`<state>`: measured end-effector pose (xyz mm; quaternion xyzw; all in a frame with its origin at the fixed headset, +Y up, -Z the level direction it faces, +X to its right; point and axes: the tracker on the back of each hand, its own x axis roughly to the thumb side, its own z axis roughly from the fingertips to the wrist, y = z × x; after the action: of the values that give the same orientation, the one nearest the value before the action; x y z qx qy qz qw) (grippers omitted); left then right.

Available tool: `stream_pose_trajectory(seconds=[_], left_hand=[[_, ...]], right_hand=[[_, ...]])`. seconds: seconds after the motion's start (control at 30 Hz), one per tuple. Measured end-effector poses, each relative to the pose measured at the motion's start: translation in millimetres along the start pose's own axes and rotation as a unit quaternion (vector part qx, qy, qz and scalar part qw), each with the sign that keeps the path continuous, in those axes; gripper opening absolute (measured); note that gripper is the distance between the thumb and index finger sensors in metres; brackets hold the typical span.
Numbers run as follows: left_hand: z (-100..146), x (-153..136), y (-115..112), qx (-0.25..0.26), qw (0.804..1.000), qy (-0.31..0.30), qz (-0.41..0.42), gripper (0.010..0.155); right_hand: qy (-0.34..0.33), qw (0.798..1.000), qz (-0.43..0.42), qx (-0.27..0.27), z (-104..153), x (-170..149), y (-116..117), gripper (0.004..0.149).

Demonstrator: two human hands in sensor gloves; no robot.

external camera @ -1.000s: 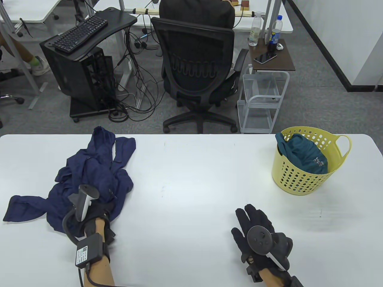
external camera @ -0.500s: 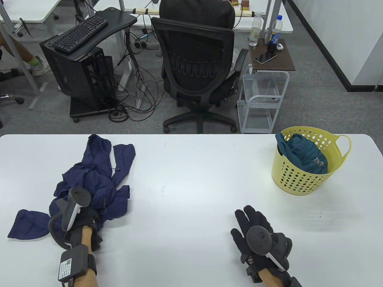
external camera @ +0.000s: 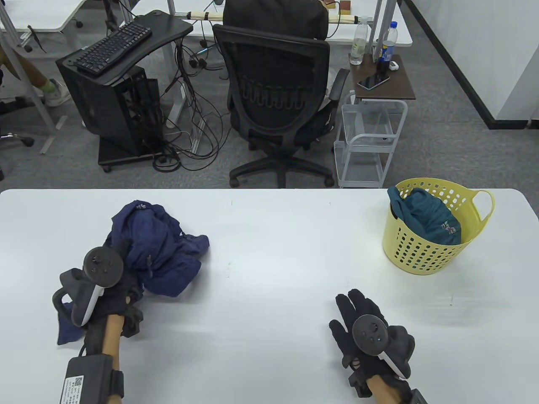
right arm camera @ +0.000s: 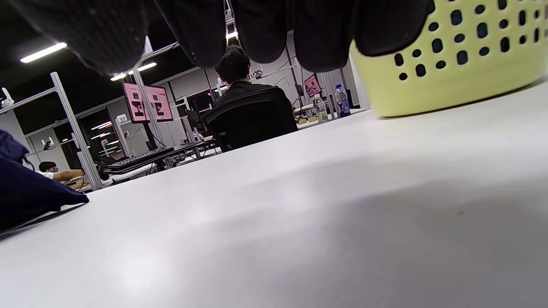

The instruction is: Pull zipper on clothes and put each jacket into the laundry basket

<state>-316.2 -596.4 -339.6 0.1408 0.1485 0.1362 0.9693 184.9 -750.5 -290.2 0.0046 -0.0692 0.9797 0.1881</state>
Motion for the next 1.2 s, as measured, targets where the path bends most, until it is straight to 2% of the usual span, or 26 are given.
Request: stream_pose_trajectory(seconds=[0.17,0.3,0.4,0.47,0.57,0.6,0.67,0.73,0.77,0.87,0.93,1.03,1.07,1.13,1.2], left_hand=[[25,59,26,0.016,0.995,-0.096,0.01,0.053],[48,100,16,-0.036,0.982,-0.185,0.026,0.054],[66,125,-12,-0.098,0.966,-0.24,0.015,0.055],[80,138,-43,-0.15,0.95,-0.274,0.002,0.058],[106,150,-111,-0.244,0.916,-0.315,-0.056,0.062],[111,151,-126,-0.264,0.907,-0.321,-0.068,0.063],[126,151,-163,-0.339,0.875,-0.33,-0.101,0.071],[133,148,-178,-0.404,0.846,-0.334,-0.098,0.086],[134,147,-179,-0.424,0.838,-0.334,-0.081,0.091],[123,141,-160,-0.459,0.825,-0.328,-0.019,0.098],[110,135,-141,-0.466,0.828,-0.307,0.054,0.097],[97,123,-122,-0.404,0.864,-0.26,0.151,0.087],[96,118,-121,-0.371,0.883,-0.223,0.179,0.084],[100,109,-126,-0.336,0.905,-0.164,0.202,0.081],[105,100,-135,-0.308,0.918,-0.14,0.208,0.078]], right_hand=[[0.006,1.0,-0.001,0.007,-1,-2,1,0.064],[0.015,1.0,-0.003,0.008,-1,-6,0,0.065],[0.021,1.0,-0.003,0.007,-1,-9,-1,0.065],[0.031,0.999,-0.002,0.008,-2,-11,-1,0.063],[0.056,0.998,0.002,0.022,-2,-16,-1,0.066],[0.059,0.998,0.001,0.023,-2,-17,0,0.066],[0.062,0.998,0.0,0.027,-3,-19,1,0.065],[0.063,0.998,0.001,0.031,-4,-19,2,0.064],[0.063,0.998,0.001,0.032,-4,-19,3,0.064],[0.059,0.998,-0.003,0.034,-5,-16,4,0.064],[0.054,0.998,0.0,0.036,-5,-13,7,0.064],[0.049,0.998,0.002,0.043,-5,-10,9,0.063],[0.049,0.998,0.001,0.042,-5,-9,9,0.063],[0.05,0.998,-0.009,0.041,-5,-10,6,0.064],[0.056,0.997,-0.035,0.038,-8,-12,1,0.065]])
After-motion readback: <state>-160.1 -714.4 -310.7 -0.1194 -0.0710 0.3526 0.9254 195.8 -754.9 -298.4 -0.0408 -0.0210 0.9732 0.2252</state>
